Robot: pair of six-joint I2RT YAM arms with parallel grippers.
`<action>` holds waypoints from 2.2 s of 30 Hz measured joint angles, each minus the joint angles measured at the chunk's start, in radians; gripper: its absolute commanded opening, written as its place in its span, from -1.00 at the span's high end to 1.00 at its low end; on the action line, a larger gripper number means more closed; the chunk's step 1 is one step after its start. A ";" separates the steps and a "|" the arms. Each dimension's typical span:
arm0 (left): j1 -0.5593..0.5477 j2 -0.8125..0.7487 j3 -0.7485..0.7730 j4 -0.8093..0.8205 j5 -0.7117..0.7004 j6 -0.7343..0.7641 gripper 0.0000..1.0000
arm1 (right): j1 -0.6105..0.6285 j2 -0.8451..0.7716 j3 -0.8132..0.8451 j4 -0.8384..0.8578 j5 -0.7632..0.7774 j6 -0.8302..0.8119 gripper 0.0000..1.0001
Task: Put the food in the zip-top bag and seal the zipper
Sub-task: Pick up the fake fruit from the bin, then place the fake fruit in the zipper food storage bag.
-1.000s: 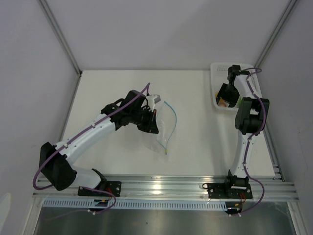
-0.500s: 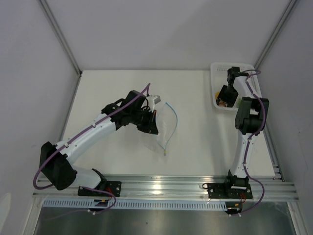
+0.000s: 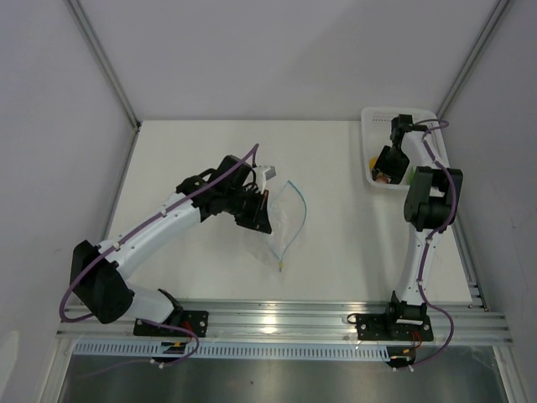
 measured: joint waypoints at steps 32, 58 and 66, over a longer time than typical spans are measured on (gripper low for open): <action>0.029 0.058 0.018 -0.017 0.122 -0.099 0.99 | 0.182 -0.586 -0.177 0.044 -0.110 -0.098 1.00; 0.033 0.076 0.022 0.019 0.212 -0.185 0.99 | 0.729 -0.979 -0.595 0.359 -0.430 -0.128 0.89; 0.033 0.055 0.022 0.018 0.210 -0.187 0.99 | 0.732 -0.938 -0.595 0.374 -0.428 -0.122 0.36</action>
